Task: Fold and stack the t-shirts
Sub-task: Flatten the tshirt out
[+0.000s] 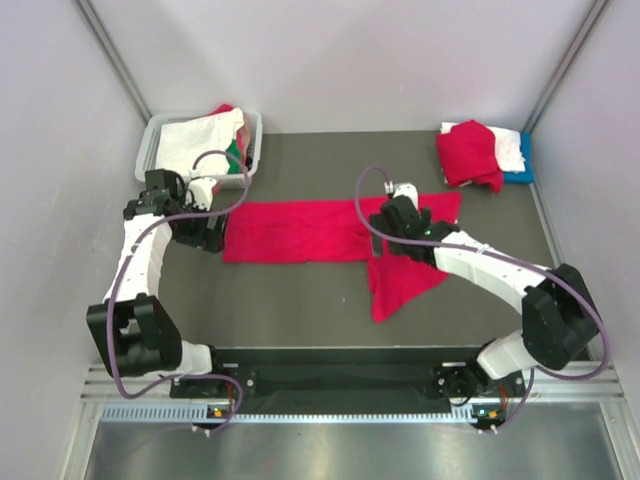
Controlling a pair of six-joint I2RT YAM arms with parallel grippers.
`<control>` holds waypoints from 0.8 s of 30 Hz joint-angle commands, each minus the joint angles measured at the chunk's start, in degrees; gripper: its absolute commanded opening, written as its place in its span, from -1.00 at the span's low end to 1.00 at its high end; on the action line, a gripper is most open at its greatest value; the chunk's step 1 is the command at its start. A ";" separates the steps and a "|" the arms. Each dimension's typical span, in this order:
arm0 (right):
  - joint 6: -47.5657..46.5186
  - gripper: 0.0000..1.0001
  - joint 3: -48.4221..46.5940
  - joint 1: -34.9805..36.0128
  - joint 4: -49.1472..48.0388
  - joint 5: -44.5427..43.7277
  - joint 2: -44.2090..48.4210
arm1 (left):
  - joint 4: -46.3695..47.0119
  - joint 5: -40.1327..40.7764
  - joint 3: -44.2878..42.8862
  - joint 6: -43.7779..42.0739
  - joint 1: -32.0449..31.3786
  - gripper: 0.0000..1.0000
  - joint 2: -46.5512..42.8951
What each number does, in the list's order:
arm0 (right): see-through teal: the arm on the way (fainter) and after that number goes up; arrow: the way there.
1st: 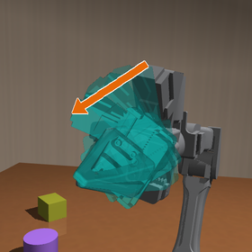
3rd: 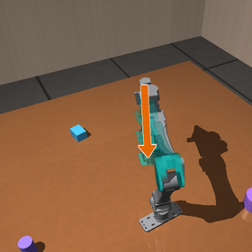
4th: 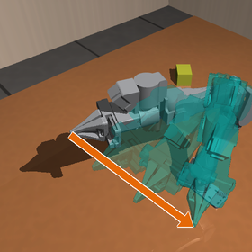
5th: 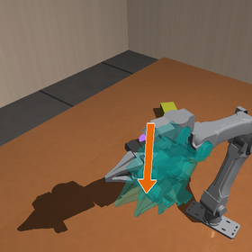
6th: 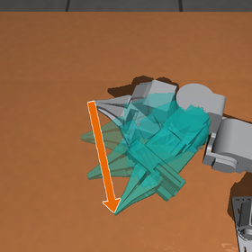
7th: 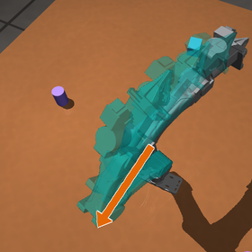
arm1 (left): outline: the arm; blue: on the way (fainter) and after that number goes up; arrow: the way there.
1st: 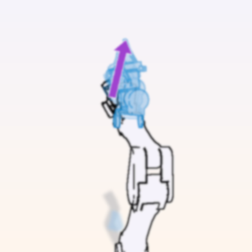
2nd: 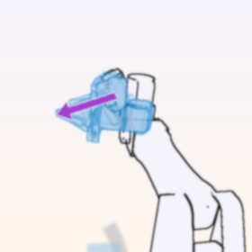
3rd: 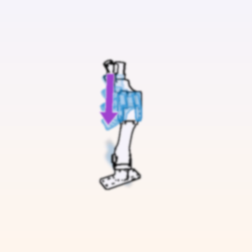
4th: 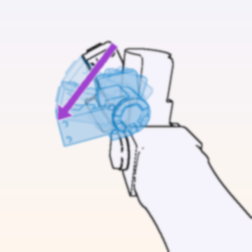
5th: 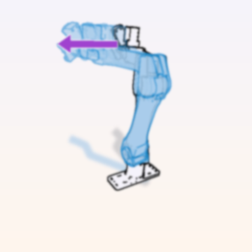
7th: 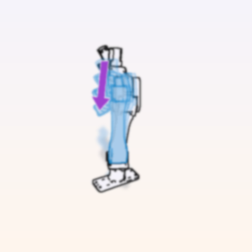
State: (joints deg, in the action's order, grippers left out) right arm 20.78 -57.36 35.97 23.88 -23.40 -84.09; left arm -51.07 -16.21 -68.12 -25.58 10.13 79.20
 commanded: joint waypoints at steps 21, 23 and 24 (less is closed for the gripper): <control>10.60 0.04 7.00 18.79 4.77 6.61 0.60 | 6.86 -0.49 2.81 2.02 -1.60 0.96 5.43; 10.51 -0.32 6.48 18.79 4.95 6.26 0.51 | 7.99 0.47 1.94 2.73 -2.39 0.95 8.58; 10.60 -0.45 6.30 18.79 5.12 6.09 0.86 | 8.35 0.47 1.41 3.25 -3.01 0.95 9.56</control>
State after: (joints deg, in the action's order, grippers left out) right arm 30.33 -48.10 54.08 29.85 -16.40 -83.44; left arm -47.55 -15.94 -66.17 -24.14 9.13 84.18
